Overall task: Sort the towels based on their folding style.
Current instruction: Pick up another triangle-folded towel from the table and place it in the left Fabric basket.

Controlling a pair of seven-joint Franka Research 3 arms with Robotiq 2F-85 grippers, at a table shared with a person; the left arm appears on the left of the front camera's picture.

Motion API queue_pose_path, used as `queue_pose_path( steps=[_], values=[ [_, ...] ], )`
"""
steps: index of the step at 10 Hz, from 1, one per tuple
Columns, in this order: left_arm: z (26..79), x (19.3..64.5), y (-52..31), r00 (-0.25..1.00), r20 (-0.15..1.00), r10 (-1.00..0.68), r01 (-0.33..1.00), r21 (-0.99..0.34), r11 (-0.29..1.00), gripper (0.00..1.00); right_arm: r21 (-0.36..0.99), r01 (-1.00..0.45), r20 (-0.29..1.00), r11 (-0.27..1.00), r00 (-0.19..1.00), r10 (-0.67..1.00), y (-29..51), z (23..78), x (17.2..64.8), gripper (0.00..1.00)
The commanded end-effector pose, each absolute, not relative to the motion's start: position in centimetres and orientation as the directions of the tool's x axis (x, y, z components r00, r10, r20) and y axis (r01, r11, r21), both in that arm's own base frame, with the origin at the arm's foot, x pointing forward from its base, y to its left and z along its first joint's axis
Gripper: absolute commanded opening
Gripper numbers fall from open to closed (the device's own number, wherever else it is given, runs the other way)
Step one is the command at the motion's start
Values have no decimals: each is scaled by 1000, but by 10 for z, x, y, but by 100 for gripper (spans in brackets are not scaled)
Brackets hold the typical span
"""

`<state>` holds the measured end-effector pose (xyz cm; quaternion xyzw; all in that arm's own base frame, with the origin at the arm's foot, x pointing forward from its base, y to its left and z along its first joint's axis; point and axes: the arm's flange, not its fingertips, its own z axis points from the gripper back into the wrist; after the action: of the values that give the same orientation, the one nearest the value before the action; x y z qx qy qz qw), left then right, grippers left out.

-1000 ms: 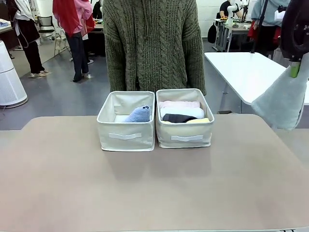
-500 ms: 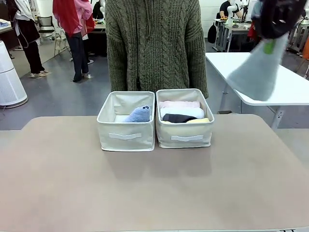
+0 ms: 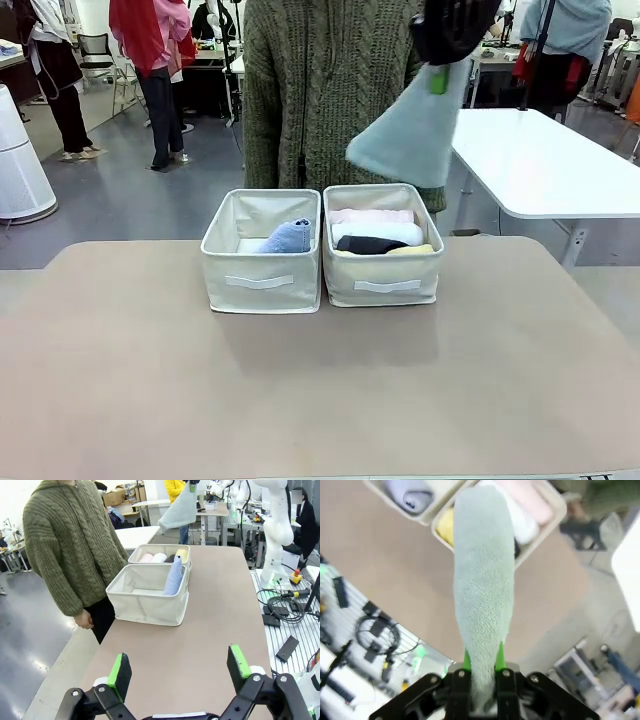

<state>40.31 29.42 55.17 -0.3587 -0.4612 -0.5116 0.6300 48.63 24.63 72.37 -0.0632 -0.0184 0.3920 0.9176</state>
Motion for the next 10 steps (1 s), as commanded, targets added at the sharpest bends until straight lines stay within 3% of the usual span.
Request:
queue_pose_path(
  steps=[1, 4, 5, 9, 10],
  values=[
    [553, 401, 295, 50, 948, -315, 974, 23, 224, 100, -187, -750, -41, 635, 651, 758, 268, 733, 507, 18],
    [553, 401, 295, 50, 948, -315, 974, 23, 224, 100, -254, -765, 40, 592, 604, 796, 295, 721, 508, 18],
    [553, 401, 295, 50, 948, -315, 974, 23, 224, 100, -173, -767, -14, 618, 629, 777, 288, 706, 504, 18],
    [553, 401, 295, 50, 948, -315, 974, 23, 224, 100, -192, -767, -8, 612, 625, 781, 292, 705, 506, 18],
    [553, 401, 295, 50, 948, -315, 974, 23, 224, 100, -247, -827, 18, 505, 517, 856, 300, 702, 508, 18]
  ],
)
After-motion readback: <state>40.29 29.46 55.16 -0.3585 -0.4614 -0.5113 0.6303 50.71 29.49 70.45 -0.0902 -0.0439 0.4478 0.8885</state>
